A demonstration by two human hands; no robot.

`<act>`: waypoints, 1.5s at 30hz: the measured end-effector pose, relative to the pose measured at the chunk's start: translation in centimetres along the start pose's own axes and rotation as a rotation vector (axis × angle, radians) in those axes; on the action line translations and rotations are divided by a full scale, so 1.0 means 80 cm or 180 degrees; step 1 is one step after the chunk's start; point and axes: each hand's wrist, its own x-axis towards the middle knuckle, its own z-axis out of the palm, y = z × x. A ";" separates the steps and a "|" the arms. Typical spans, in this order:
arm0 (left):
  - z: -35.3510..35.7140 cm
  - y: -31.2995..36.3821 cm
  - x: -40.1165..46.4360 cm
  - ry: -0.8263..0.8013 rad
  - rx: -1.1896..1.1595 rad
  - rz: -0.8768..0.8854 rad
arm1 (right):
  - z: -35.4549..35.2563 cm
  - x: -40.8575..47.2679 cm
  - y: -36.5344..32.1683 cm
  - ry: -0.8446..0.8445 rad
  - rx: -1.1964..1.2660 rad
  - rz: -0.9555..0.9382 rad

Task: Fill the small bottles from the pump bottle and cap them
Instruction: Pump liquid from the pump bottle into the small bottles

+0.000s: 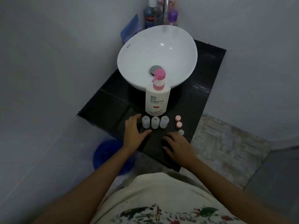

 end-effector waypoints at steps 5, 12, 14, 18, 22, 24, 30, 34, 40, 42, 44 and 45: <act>-0.001 0.011 0.015 -0.0090 -0.0099 -0.0105 | -0.019 0.005 -0.004 0.0336 0.0114 0.0000; -0.018 0.025 0.012 -0.0002 -0.0451 -0.0244 | -0.097 0.029 -0.017 0.1285 0.0890 -0.0202; -0.030 0.039 0.011 0.0098 -0.0547 -0.0100 | -0.140 0.048 -0.023 0.1815 0.1185 -0.0334; -0.053 0.068 0.013 0.0298 -0.0633 0.0234 | -0.228 0.108 -0.038 0.2584 0.1700 -0.0272; -0.071 0.093 0.023 0.0369 -0.0443 0.0464 | -0.261 0.174 -0.049 0.1613 0.1973 0.0030; -0.076 0.102 0.027 0.0365 -0.0330 0.0519 | -0.251 0.195 -0.049 0.0917 0.2135 0.0090; -0.085 0.121 0.031 0.0404 -0.0121 0.0534 | -0.227 0.214 -0.042 0.0570 0.2763 0.0164; -0.087 0.132 0.031 0.0419 -0.0046 0.0533 | -0.224 0.213 -0.043 0.0580 0.2818 0.0144; -0.091 0.143 0.033 0.0432 0.0009 0.0567 | -0.219 0.215 -0.041 0.0691 0.2939 0.0100; -0.092 0.145 0.033 0.0427 0.0076 0.0585 | -0.217 0.215 -0.042 0.0734 0.2952 0.0079; -0.093 0.148 0.035 0.0393 0.0091 0.0640 | -0.219 0.215 -0.043 0.0723 0.2970 0.0063; -0.094 0.149 0.036 0.0369 0.0087 0.0669 | -0.222 0.214 -0.043 0.0659 0.3021 0.0058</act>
